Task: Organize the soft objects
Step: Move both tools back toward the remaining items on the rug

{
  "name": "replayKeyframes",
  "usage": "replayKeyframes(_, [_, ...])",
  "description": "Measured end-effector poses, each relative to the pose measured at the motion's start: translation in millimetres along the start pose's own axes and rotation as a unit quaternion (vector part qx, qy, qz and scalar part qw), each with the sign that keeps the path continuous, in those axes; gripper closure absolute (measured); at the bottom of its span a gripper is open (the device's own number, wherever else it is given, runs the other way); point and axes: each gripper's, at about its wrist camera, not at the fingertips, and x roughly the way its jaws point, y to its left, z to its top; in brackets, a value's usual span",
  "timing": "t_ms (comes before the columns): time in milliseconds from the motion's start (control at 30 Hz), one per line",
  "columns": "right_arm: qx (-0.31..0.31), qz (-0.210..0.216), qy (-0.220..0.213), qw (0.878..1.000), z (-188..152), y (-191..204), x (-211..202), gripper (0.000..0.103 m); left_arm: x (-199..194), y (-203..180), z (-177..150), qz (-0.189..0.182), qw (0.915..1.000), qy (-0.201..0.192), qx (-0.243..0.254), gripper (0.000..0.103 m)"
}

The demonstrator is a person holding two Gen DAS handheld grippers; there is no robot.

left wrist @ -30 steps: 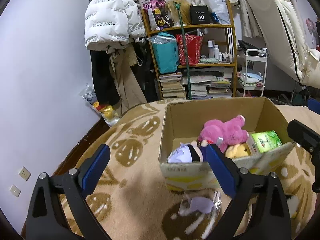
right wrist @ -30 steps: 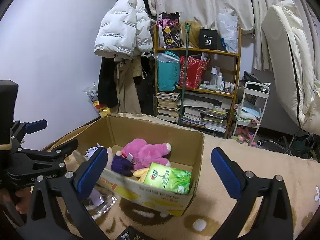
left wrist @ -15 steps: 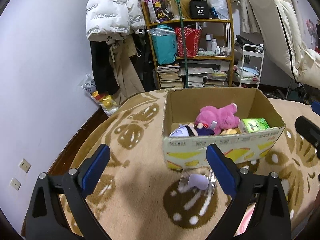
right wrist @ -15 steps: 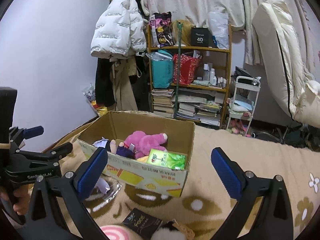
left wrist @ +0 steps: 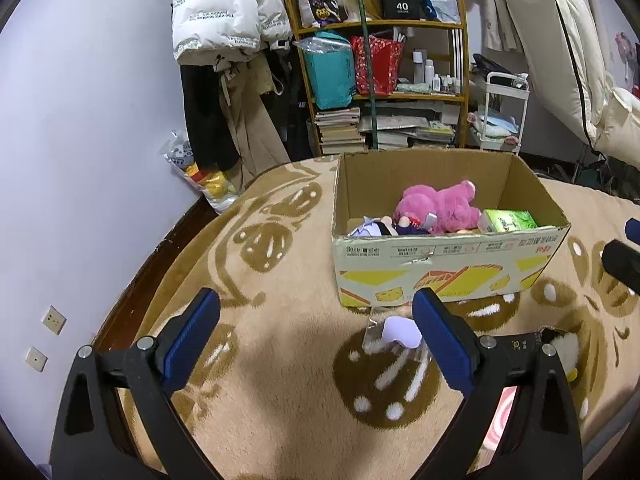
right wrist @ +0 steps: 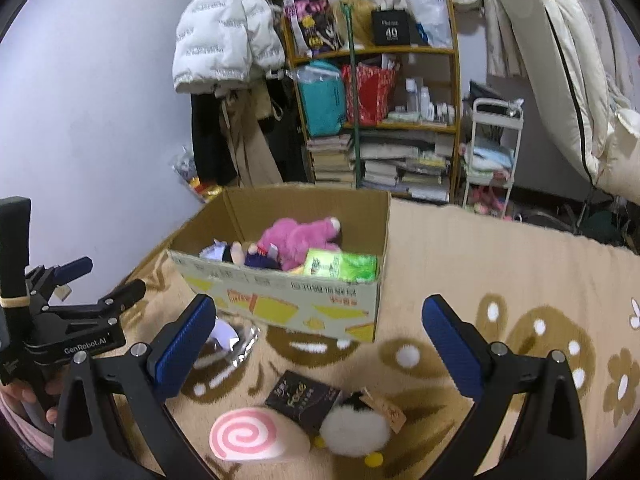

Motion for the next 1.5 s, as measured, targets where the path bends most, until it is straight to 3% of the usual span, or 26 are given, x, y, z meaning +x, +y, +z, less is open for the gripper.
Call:
replayKeyframes(367, [0.02,0.002,0.045,0.999,-9.6,-3.5,29.8,0.001,32.1,-10.7,-5.4,-0.013,0.9987,0.047,0.013,0.007])
replayKeyframes(600, [0.035,-0.002,0.083,0.996,-14.5,-6.2,49.0,0.001,46.7,-19.6,-9.7,-0.029,0.9972,0.063,0.028,0.007])
replayKeyframes(733, [0.052,0.006,0.101,0.994,-18.0,-11.3,59.7,0.008,50.8,-29.3,-11.1,-0.042,0.9959,0.067,0.044,0.007])
replayKeyframes(1033, [0.051,0.012,0.127,0.991,-23.2,-6.6,71.7,0.008,69.7,-46.9,-21.9,-0.06,0.9922,0.082,0.072,0.007])
replayKeyframes(1500, [0.076,0.045,0.186,0.979,-28.8,-4.7,104.1,0.007,100.0,-52.6,-36.2,-0.056,0.9866,0.126,0.086,0.007])
